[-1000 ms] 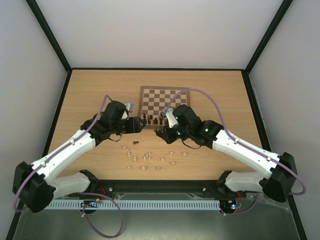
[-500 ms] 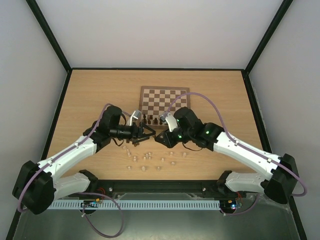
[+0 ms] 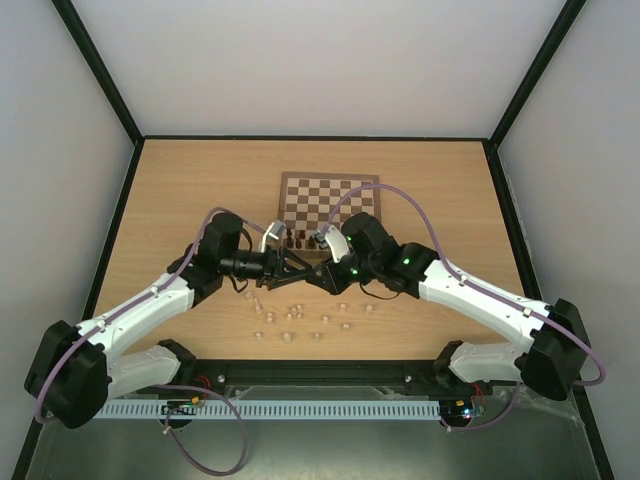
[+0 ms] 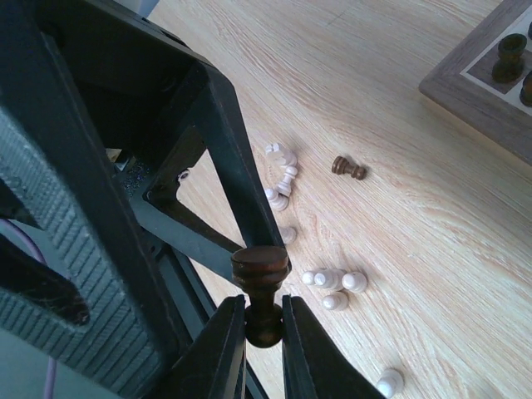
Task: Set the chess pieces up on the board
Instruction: Place the chess piece on the chessboard.
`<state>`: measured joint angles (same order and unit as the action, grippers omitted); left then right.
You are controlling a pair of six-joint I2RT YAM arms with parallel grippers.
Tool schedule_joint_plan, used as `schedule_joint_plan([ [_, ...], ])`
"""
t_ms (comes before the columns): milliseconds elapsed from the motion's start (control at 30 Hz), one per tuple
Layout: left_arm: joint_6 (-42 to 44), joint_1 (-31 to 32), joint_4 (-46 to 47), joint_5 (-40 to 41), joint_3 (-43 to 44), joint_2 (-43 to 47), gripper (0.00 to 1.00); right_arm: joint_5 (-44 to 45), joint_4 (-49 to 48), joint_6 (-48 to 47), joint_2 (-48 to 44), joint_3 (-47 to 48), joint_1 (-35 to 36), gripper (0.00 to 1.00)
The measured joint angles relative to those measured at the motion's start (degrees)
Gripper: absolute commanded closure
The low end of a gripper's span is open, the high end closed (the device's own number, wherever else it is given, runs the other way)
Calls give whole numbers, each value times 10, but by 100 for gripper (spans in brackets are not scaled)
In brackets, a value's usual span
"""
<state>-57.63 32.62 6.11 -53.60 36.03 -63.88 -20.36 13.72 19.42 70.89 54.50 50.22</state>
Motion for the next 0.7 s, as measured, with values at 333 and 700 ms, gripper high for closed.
schedule_joint_plan([
  [333, 0, -2, 13, -2, -5, -12, 66, 1, 8, -6, 0, 0, 0, 88],
  [700, 6, -2, 12, -3, -5, -26, 55, 3, 19, -12, 0, 0, 0, 88],
])
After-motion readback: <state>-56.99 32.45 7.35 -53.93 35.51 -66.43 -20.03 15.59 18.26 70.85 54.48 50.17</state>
